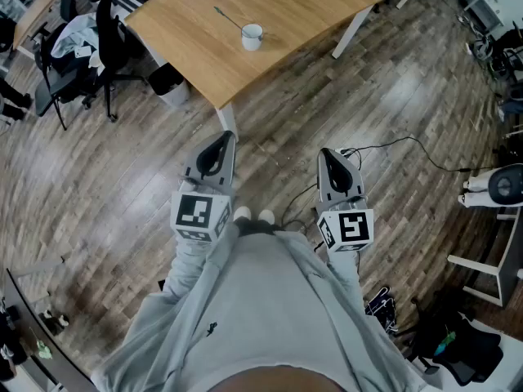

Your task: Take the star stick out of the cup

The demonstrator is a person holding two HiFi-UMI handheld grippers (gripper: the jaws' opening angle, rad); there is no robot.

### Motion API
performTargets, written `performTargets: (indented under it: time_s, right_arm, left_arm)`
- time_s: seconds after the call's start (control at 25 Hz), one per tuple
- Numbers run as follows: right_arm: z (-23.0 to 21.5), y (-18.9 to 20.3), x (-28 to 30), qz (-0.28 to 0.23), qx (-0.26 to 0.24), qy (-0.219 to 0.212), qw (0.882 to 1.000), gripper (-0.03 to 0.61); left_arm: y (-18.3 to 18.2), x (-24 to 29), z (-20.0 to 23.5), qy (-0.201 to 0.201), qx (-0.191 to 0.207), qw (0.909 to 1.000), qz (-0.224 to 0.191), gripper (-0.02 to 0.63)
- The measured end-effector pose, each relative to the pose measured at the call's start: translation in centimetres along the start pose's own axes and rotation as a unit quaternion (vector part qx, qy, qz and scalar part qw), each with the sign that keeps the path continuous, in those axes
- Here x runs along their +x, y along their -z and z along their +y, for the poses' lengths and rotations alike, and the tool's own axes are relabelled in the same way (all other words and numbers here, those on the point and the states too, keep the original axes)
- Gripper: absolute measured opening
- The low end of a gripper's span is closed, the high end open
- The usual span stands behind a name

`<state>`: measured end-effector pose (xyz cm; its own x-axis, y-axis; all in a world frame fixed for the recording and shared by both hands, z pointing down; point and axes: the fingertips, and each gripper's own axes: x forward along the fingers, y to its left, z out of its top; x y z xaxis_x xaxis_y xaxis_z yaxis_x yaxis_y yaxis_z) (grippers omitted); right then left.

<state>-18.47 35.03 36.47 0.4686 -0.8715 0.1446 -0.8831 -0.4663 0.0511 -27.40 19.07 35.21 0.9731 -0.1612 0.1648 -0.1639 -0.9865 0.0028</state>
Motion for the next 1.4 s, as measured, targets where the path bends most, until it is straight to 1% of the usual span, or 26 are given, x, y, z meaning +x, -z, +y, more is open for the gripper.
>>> performTargets:
  time_s: [0.36, 0.56, 0.72, 0.92, 1.08, 1.4]
  right_arm:
    - [-1.3, 0.6, -0.5, -0.015, 0.016, -0.007, 1.000, 0.017]
    - [-1.6, 1.4, -0.1, -0.013, 0.021, -0.018, 1.000, 0.017]
    - [-2.5, 2.0, 1.3, -0.008, 0.028, -0.019, 0.999, 0.017]
    - [-4.1, 2.1, 6.1, -0.006, 0.039, -0.024, 0.999, 0.017]
    - [-5.6, 0.9, 11.4, -0.009, 0.034, -0.032, 0.999, 0.017]
    - [-8.1, -1.4, 20.6, -0.010, 0.035, -0.026, 0.999, 0.017]
  left_arm:
    - [-0.2, 0.7, -1.0, -0.009, 0.010, 0.9999, -0.002, 0.020]
    - [0.4, 1.0, -1.3, -0.017, 0.009, 0.9998, 0.005, 0.020]
    - [0.6, 2.7, -0.7, -0.019, 0.006, 0.9998, 0.007, 0.020]
    - [0.5, 7.2, 1.9, -0.020, 0.004, 0.9998, 0.005, 0.020]
    - [-0.5, 12.0, 4.7, -0.016, 0.002, 0.9999, 0.005, 0.020]
    - [-2.7, 20.1, 10.4, -0.003, 0.003, 1.0000, 0.002, 0.020]
